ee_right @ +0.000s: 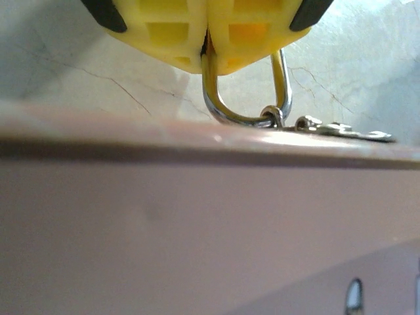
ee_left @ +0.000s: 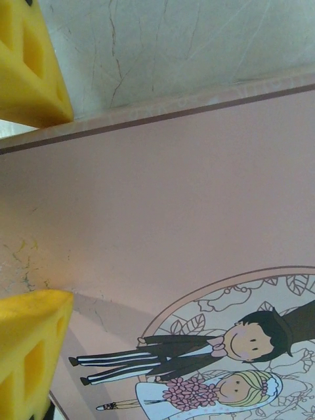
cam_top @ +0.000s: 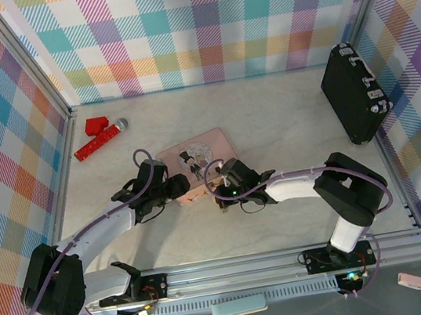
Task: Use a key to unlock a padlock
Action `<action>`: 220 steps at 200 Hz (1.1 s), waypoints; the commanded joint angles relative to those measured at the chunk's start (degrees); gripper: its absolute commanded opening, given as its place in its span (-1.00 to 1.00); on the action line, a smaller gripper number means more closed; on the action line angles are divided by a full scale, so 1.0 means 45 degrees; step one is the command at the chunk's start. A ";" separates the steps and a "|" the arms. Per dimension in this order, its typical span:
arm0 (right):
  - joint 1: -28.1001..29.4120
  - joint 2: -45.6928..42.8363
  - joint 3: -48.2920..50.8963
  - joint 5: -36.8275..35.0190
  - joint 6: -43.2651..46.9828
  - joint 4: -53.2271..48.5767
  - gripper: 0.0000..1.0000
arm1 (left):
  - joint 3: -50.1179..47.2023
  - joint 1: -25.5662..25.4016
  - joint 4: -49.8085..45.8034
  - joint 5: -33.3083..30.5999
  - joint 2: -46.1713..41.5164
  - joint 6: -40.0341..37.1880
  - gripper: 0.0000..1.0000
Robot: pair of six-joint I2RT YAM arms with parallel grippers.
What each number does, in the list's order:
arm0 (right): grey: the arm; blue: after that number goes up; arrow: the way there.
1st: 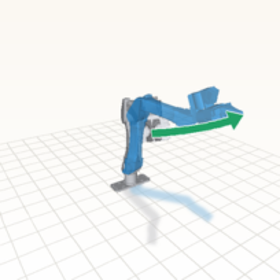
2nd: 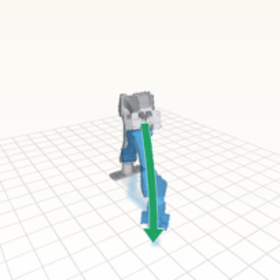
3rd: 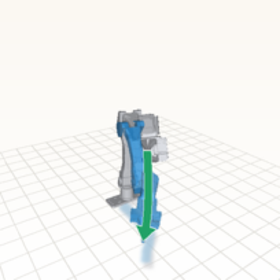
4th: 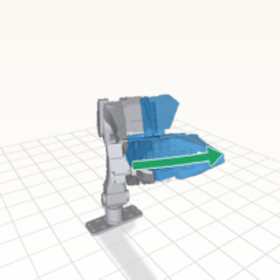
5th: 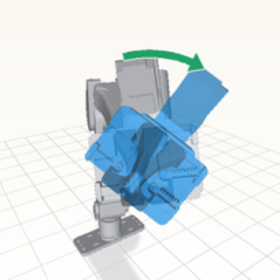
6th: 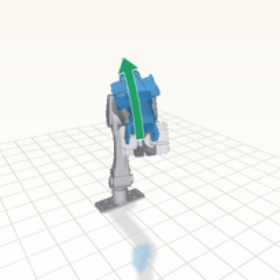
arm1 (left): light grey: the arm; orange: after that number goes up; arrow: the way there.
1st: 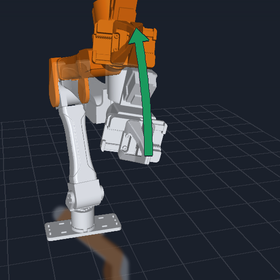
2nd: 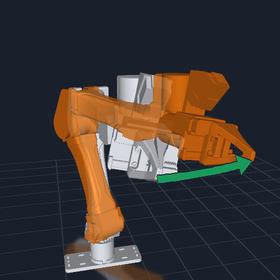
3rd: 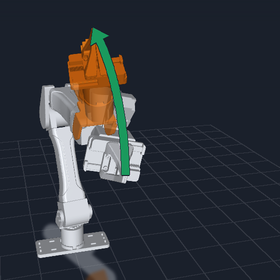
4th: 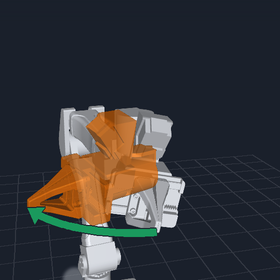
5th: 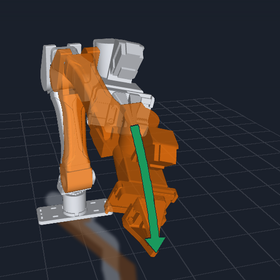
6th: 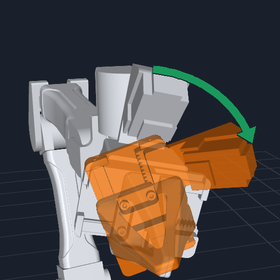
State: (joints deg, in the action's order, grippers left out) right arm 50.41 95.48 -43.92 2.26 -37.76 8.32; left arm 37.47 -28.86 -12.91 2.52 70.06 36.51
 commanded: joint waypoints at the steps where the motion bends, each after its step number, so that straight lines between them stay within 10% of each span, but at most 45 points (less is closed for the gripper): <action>1: 0.0047 -0.0420 0.0498 -0.0944 -0.1744 0.0742 -1.00 | -0.0358 -0.0267 0.0352 0.0206 0.0204 0.0654 0.29; 220: 0.0059 -0.1550 0.2124 -0.3003 -0.7852 0.4253 -1.00 | -0.0935 -0.2466 0.1823 -0.1166 0.0388 0.2667 0.23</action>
State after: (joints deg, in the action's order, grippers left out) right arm 50.70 90.78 -34.30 -7.40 -68.40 21.56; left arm 34.63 -38.52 -4.67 -2.98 71.09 47.46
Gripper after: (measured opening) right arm 0.050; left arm 0.618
